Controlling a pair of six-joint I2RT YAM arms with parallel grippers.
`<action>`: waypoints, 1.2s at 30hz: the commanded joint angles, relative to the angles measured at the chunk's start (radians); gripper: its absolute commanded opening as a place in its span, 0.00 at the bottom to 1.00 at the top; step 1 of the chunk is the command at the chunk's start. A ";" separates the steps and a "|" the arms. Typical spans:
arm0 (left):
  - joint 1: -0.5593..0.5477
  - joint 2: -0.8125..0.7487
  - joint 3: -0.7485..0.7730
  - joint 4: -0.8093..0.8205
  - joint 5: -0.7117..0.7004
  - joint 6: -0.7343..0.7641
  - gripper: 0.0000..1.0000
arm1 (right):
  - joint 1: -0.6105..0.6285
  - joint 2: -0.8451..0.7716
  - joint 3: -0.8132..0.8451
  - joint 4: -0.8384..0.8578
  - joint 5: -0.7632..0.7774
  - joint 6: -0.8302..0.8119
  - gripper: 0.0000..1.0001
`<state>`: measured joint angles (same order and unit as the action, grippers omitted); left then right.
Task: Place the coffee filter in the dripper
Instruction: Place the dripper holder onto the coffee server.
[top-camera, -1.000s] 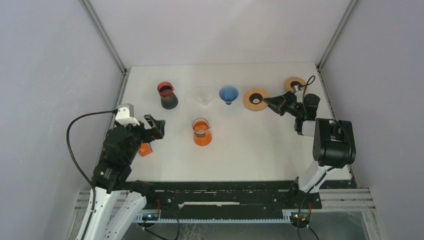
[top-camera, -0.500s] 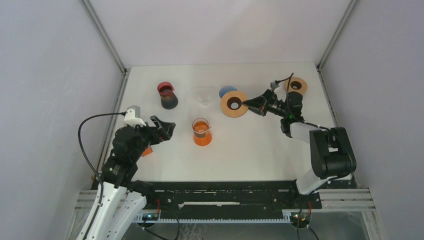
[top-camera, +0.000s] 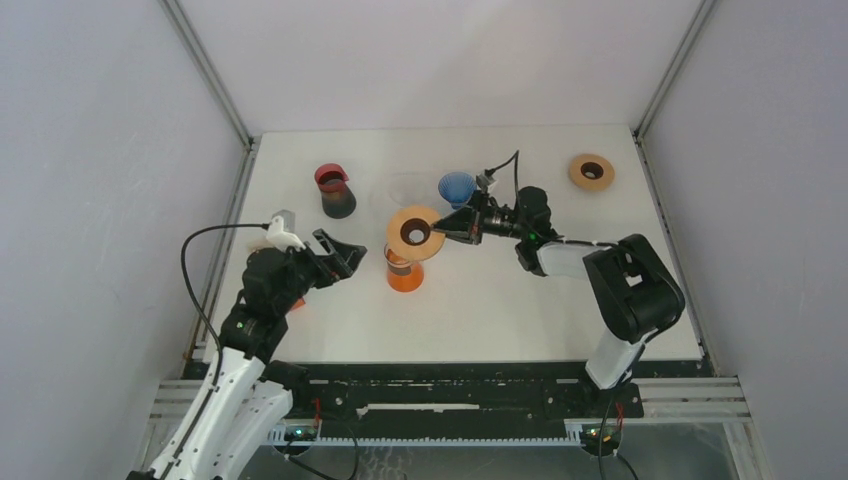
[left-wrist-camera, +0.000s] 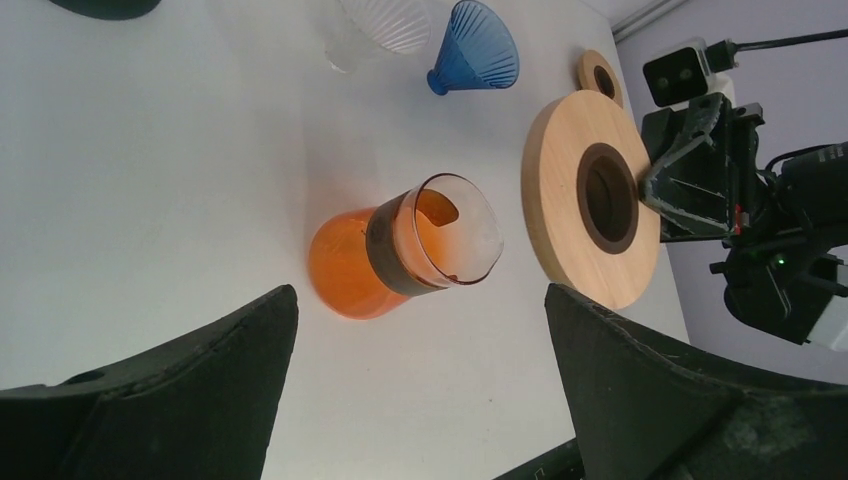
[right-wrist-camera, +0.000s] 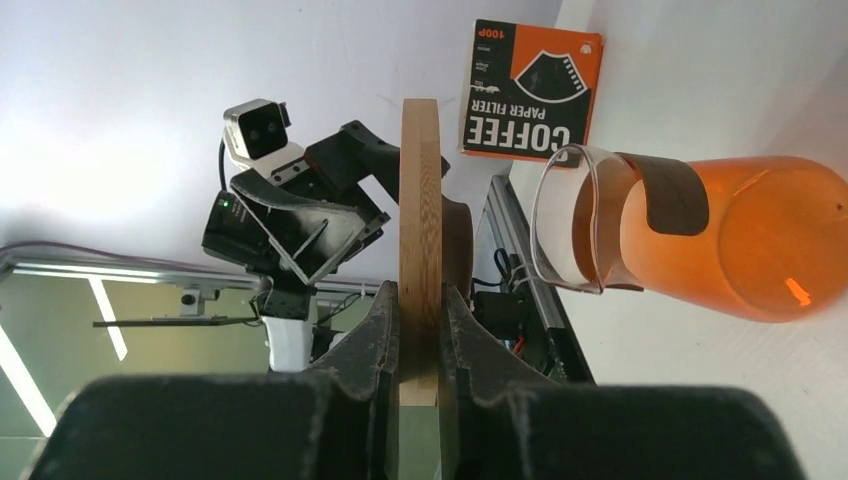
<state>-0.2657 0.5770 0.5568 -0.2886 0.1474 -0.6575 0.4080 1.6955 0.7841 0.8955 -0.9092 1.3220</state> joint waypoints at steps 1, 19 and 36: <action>0.005 0.023 -0.024 0.098 0.044 -0.054 0.97 | 0.051 0.051 0.075 0.097 0.030 0.034 0.00; 0.003 0.098 -0.031 0.138 0.021 -0.044 0.96 | 0.092 0.228 0.149 0.102 0.031 0.038 0.00; -0.015 0.197 -0.028 0.202 0.012 -0.049 0.95 | 0.104 0.226 0.163 -0.039 0.024 -0.053 0.08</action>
<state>-0.2722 0.7574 0.5373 -0.1505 0.1612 -0.6926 0.5022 1.9381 0.9123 0.8589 -0.8768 1.3121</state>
